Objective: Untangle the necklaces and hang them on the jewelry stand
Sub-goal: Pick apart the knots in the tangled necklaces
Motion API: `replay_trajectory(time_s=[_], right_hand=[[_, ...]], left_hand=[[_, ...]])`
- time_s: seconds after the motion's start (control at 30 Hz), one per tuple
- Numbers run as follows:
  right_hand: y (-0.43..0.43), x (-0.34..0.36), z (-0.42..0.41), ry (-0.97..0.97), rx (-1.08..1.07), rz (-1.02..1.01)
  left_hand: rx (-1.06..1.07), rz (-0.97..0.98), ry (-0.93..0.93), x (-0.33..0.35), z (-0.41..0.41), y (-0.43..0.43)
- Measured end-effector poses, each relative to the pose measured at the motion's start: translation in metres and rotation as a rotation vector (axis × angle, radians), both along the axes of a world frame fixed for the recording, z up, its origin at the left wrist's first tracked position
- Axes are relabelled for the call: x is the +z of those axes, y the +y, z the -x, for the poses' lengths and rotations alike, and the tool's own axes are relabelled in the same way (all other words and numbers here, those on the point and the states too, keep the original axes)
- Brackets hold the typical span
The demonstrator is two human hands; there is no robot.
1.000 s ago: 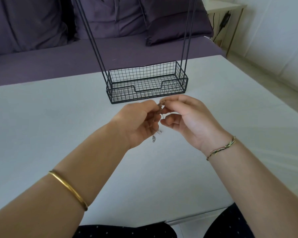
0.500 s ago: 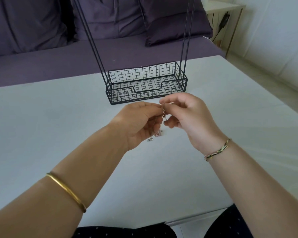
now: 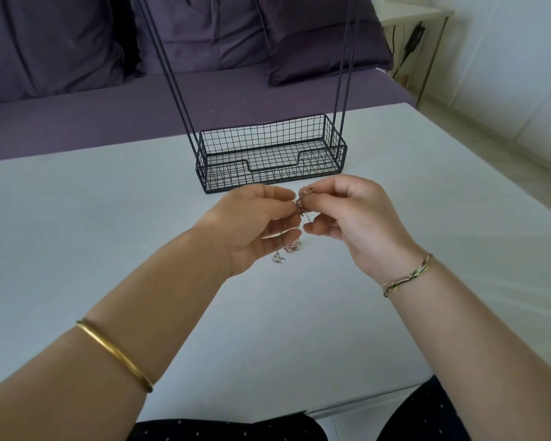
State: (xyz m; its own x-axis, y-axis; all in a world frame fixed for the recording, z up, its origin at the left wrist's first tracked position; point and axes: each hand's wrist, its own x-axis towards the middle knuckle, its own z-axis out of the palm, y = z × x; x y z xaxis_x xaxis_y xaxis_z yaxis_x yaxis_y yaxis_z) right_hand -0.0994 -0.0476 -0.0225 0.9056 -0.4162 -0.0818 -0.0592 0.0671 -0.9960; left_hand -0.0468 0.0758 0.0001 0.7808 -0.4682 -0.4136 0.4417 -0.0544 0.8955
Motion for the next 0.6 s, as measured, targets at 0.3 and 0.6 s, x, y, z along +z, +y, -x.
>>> replay_trajectory(time_s=[0.3, 0.6], right_hand=[[-0.002, 0.000, 0.000, 0.014, 0.021, -0.007], [-0.002, 0.002, 0.001, -0.016, 0.089, 0.036]], left_hand=[[-0.032, -0.176, -0.194, 0.004, 0.003, -0.001], [0.063, -0.053, -0.058, 0.011, 0.000, 0.004]])
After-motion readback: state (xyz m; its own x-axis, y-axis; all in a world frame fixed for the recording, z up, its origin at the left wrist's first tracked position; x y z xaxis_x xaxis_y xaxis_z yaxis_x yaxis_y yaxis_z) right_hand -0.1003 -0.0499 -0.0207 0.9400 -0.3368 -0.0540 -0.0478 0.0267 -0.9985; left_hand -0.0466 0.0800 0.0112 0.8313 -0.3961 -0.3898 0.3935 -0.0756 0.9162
